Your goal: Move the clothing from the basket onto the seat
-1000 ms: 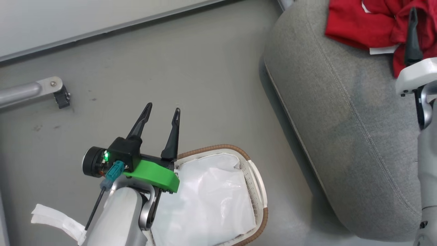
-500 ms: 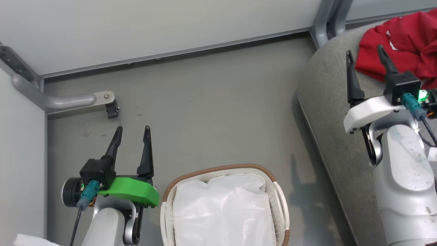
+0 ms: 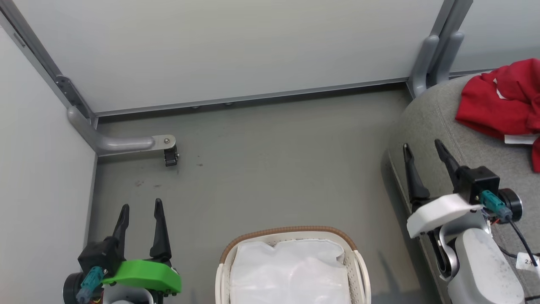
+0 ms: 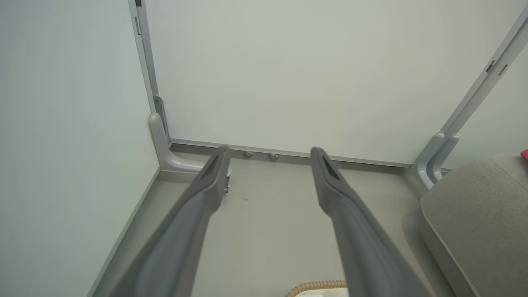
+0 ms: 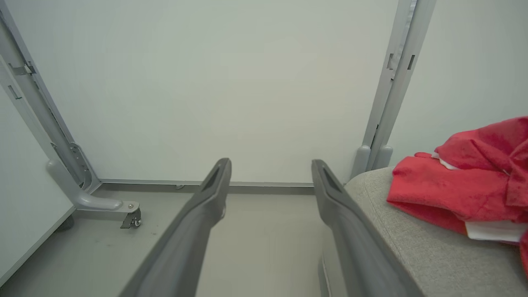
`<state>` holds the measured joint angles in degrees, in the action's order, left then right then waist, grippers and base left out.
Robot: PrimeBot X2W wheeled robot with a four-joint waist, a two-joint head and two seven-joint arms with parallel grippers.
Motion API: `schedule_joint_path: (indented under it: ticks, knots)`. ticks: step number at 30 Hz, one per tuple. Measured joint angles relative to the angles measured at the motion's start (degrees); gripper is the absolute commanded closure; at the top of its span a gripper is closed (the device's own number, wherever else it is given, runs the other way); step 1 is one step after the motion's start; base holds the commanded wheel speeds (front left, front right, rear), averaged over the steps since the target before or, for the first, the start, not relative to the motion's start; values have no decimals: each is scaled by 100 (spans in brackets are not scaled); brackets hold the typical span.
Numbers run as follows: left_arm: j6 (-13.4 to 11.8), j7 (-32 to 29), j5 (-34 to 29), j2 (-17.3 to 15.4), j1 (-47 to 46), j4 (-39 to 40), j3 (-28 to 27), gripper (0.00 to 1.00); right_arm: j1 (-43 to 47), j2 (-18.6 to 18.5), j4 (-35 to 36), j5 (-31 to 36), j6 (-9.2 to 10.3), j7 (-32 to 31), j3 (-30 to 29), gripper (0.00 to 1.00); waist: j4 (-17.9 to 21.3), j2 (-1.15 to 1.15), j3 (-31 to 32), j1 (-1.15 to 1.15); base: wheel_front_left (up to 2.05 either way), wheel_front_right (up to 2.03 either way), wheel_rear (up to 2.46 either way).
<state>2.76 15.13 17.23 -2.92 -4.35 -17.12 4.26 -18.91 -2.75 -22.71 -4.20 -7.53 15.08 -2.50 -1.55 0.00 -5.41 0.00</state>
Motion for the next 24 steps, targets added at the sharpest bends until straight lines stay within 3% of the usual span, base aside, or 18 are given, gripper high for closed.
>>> schedule_joint_path:
  ticks: [8, 24]
  knots:
    - [-25, -1, 76, 4, 179, 10, 120, 0, 678, -1, 219, -238, 1, 0, 135, 0, -4, 0, 209, 0, 0, 0, 0]
    - [10, -1, 122, 5, 377, -131, 265, 0, 1007, -3, 226, -303, 1, 0, 233, 0, 32, 0, 447, 0, 0, 0, 0]
